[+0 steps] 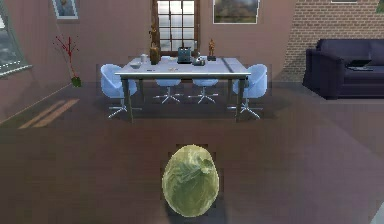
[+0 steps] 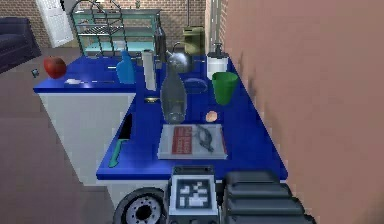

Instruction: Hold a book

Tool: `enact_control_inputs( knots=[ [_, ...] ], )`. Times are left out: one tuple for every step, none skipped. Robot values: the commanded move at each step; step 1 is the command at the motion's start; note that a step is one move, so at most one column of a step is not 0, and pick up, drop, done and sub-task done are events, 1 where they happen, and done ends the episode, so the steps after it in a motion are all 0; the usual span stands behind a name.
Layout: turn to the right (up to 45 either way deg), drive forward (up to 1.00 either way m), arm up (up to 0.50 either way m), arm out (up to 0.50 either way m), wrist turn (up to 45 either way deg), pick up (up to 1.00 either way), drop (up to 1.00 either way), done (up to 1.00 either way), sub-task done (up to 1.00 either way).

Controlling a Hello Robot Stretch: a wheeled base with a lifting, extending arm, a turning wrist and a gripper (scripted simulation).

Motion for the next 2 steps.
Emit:
enact_control_inputs(
  knots=[
    [0.0, 0.00, 0.00, 0.20, 0.0, 0.00, 0.00, 0.00, 0.00],
    [0.0, 0.00, 0.00, 0.00, 45.0, 0.00, 0.00, 0.00, 0.00]
  ],
)
